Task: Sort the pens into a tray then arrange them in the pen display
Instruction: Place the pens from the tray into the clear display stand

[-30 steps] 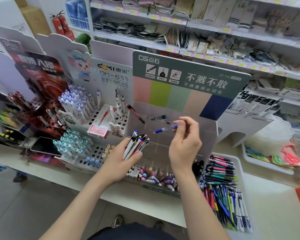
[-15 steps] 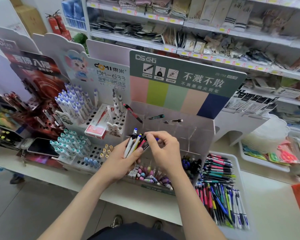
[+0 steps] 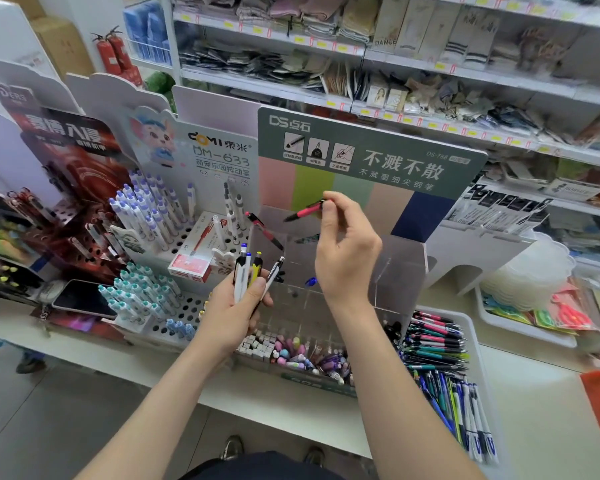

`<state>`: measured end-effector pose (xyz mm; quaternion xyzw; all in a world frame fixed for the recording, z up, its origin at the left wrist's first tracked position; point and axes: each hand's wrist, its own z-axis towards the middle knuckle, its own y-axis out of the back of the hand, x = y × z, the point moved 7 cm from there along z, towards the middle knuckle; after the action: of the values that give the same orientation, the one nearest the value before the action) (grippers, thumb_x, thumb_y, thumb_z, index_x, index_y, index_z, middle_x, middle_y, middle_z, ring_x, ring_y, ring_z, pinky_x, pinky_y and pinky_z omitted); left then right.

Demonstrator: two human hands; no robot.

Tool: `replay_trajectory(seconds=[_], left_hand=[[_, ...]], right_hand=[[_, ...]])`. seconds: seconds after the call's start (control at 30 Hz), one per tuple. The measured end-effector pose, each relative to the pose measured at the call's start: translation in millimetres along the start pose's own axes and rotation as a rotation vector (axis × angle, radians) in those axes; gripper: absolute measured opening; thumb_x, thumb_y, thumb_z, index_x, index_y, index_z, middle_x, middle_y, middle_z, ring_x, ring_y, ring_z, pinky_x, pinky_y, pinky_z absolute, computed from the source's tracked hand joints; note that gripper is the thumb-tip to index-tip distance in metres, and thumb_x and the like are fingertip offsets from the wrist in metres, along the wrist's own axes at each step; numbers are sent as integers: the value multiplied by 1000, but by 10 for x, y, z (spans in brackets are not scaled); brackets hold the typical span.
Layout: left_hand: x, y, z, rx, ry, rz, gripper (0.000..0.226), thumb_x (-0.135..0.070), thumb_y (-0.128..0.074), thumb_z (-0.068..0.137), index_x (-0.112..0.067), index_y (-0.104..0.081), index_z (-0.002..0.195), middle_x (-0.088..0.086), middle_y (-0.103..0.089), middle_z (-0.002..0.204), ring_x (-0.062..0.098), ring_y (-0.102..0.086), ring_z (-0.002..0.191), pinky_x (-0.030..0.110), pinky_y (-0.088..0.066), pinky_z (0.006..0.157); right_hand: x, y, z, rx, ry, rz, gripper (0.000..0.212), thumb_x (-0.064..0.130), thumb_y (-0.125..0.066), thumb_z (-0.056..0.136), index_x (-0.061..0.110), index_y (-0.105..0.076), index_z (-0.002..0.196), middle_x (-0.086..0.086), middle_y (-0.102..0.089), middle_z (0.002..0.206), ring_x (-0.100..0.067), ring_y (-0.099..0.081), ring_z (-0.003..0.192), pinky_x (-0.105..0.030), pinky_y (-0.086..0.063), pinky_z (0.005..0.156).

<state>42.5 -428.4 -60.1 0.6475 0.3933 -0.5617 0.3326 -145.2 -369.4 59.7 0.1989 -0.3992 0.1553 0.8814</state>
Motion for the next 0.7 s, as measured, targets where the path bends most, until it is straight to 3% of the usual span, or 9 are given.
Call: replay_trajectory(seconds=[0.17, 0.23, 0.3, 0.37, 0.5, 0.6, 0.7], left_hand=[[-59, 13, 16, -5, 1, -50, 19, -33, -56, 110, -18, -64, 120, 6, -75, 89, 16, -45, 51, 27, -34, 48], [-72, 9, 19, -4, 0, -57, 20, -35, -56, 109, -20, -64, 120, 9, -76, 92, 17, -47, 51, 27, -35, 49], [-86, 11, 26, -2, -7, -48, 22, -38, -56, 108, -21, -64, 119, 10, -77, 94, 17, -48, 52, 28, -36, 50], [-100, 15, 36, 0, -12, -65, 24, -41, -57, 107, -22, -63, 119, 10, -77, 93, 17, -48, 53, 28, -37, 50], [-145, -22, 42, 54, -29, -94, 29, -42, -58, 103, -21, -64, 123, 8, -74, 88, 18, -48, 54, 29, -37, 51], [-147, -97, 52, 105, -16, -62, 29, -40, -58, 103, -21, -65, 124, 9, -75, 88, 17, -48, 54, 29, -37, 52], [-165, -209, 81, 158, -21, -38, 25, -36, -58, 106, -22, -67, 124, 11, -77, 91, 16, -47, 52, 27, -35, 48]], right_hand=[[-109, -624, 50, 347, 227, -325, 14, 15, -70, 101, 14, -78, 112, 0, -78, 94, -29, -63, 92, -46, -51, 81], [-111, -691, 3, 379, 296, -483, 16, 19, -75, 96, 19, -78, 112, 1, -78, 94, -33, -59, 94, -42, -42, 78], [-73, -618, -37, 333, 293, -474, 19, 21, -73, 97, 19, -77, 116, 2, -77, 101, -29, -58, 97, -40, -41, 77], [-46, -465, -113, 286, 160, -304, 16, 25, -68, 101, 19, -77, 112, 6, -76, 97, -19, -61, 91, -37, -48, 79], [-265, -348, -451, 401, -317, -65, 12, 33, -71, 99, 26, -81, 98, 16, -75, 81, -1, -69, 77, -23, -54, 76], [-430, -290, -561, 410, -534, 124, 9, 30, -71, 101, 27, -77, 95, 7, -78, 83, -7, -70, 74, -34, -57, 73], [-383, -71, -390, 207, -517, 269, 10, 25, -59, 109, 18, -66, 106, -4, -77, 89, -19, -74, 79, -37, -61, 72]])
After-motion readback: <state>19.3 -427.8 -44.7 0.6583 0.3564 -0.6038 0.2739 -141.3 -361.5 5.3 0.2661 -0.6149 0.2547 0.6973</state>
